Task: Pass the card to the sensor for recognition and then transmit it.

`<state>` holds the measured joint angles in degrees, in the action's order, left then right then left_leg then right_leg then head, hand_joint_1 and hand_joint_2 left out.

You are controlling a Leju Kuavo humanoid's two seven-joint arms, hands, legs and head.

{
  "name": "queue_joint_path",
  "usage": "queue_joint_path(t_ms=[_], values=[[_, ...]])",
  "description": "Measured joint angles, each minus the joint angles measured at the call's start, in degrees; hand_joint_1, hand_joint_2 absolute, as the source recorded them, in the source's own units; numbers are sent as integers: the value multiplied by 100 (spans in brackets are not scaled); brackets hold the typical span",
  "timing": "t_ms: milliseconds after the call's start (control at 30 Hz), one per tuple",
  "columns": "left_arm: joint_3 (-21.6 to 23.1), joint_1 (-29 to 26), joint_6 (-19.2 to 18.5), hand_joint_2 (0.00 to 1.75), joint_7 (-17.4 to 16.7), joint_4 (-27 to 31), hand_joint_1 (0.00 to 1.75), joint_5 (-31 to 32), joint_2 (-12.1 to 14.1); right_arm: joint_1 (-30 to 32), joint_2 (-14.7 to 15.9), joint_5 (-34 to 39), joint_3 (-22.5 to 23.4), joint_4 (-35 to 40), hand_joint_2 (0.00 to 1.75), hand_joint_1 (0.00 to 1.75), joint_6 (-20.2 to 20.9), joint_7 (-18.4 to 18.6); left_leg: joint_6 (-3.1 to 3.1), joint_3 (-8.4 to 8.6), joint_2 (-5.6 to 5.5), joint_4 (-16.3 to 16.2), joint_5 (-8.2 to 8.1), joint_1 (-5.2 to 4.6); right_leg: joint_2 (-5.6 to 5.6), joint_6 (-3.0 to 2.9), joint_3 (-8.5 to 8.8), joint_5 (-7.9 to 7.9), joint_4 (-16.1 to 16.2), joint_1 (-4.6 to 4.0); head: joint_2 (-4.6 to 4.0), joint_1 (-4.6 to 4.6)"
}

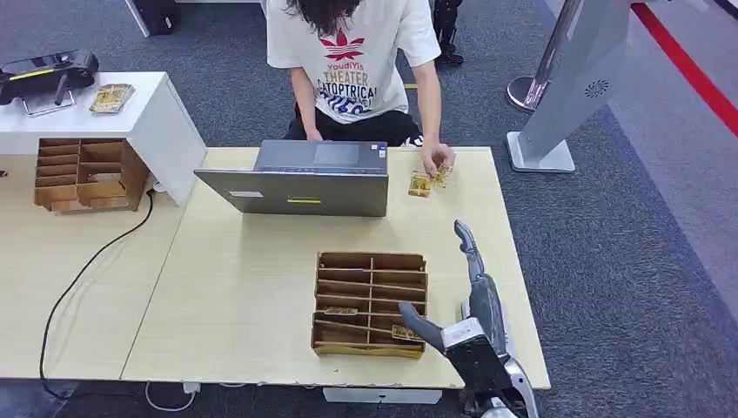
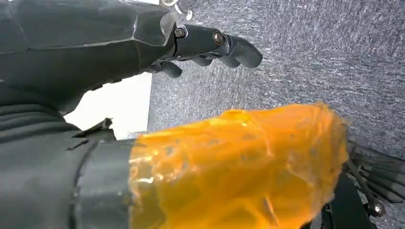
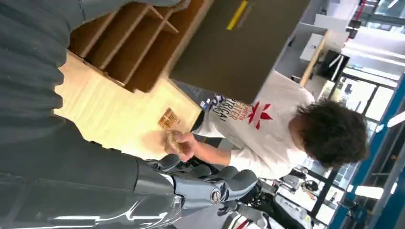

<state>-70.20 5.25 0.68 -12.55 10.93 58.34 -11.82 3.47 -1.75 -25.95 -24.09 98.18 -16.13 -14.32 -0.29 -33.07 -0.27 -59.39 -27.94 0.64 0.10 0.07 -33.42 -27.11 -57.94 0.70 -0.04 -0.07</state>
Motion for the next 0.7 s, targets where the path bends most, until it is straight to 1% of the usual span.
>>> queue_joint_path(t_ms=[300,467,700], values=[[-4,0,0,0,0,0,0,-4,0,33,13,-24,-17,0,175,0,0,0,0,-1,0,0,0,0,0,0,0,0,0,0,0,0],[-39,0,2,0,0,0,0,-22,-7,178,111,-70,-120,0,175,0,0,0,3,0,1,0,-2,0,0,0,0,0,0,0,0,0],[-41,0,2,0,0,0,0,-22,-7,187,135,-70,-127,0,175,0,0,0,3,0,1,0,-2,0,0,0,0,0,0,0,0,0]])
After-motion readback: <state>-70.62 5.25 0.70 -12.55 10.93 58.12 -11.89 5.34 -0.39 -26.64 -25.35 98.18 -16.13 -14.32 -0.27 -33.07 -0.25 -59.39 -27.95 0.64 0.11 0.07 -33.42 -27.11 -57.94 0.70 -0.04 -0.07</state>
